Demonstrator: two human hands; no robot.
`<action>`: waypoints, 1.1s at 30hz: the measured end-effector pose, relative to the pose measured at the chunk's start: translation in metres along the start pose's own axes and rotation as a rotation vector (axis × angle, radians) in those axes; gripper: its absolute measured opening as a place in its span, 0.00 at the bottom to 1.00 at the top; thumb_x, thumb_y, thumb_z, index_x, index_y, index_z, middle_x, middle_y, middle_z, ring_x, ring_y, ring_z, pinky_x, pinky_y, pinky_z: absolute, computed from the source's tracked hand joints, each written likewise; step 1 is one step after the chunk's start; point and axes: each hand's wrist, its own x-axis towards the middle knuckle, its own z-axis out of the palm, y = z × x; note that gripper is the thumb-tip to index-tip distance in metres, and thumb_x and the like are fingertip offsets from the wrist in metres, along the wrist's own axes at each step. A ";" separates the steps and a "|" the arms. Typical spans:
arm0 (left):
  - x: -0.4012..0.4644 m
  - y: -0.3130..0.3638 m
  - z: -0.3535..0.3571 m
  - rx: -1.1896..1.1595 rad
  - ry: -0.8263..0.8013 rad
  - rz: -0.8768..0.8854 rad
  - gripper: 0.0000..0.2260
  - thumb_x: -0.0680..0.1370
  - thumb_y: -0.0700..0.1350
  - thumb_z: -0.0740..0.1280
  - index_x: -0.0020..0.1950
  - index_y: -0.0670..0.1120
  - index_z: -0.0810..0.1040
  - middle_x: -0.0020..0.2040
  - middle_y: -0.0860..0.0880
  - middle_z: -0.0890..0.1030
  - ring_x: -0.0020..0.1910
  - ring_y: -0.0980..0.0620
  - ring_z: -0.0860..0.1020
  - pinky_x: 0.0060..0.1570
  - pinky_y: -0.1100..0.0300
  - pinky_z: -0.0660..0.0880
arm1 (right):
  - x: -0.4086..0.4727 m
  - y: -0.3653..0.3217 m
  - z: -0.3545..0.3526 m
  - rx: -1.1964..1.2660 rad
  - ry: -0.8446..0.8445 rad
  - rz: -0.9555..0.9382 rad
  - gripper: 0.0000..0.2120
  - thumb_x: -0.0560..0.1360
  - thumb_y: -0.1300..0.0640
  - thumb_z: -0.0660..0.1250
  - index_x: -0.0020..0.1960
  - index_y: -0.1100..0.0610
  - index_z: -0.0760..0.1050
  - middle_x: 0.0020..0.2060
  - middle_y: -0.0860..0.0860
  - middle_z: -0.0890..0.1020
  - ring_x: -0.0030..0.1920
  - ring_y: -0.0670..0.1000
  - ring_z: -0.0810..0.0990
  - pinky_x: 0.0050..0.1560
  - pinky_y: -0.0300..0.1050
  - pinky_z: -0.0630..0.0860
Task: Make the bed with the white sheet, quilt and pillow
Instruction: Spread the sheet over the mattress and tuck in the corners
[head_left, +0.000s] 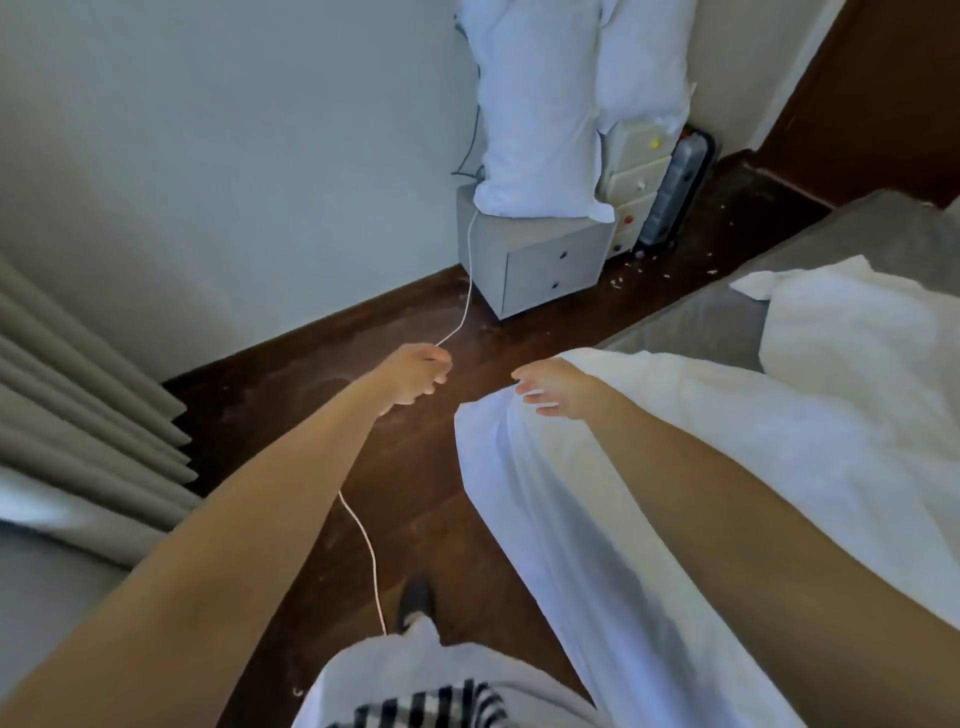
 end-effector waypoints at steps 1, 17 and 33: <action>0.022 0.010 -0.017 -0.005 -0.007 0.009 0.10 0.81 0.44 0.59 0.60 0.48 0.75 0.55 0.45 0.80 0.54 0.47 0.78 0.53 0.55 0.73 | 0.017 -0.019 0.001 0.016 0.030 -0.001 0.13 0.79 0.55 0.62 0.61 0.56 0.76 0.54 0.53 0.79 0.54 0.51 0.77 0.58 0.46 0.72; 0.397 0.293 -0.060 0.168 -0.407 0.207 0.08 0.81 0.40 0.59 0.57 0.44 0.75 0.43 0.49 0.75 0.34 0.60 0.78 0.32 0.70 0.72 | 0.288 -0.220 -0.167 0.375 0.426 0.195 0.12 0.80 0.57 0.59 0.62 0.57 0.74 0.60 0.54 0.79 0.56 0.51 0.76 0.62 0.49 0.71; 0.676 0.532 0.068 0.699 -0.768 0.564 0.13 0.79 0.46 0.63 0.64 0.50 0.74 0.52 0.50 0.78 0.52 0.52 0.78 0.59 0.56 0.75 | 0.444 -0.328 -0.386 0.622 0.677 0.277 0.15 0.81 0.57 0.58 0.66 0.58 0.71 0.61 0.53 0.77 0.62 0.51 0.75 0.59 0.45 0.71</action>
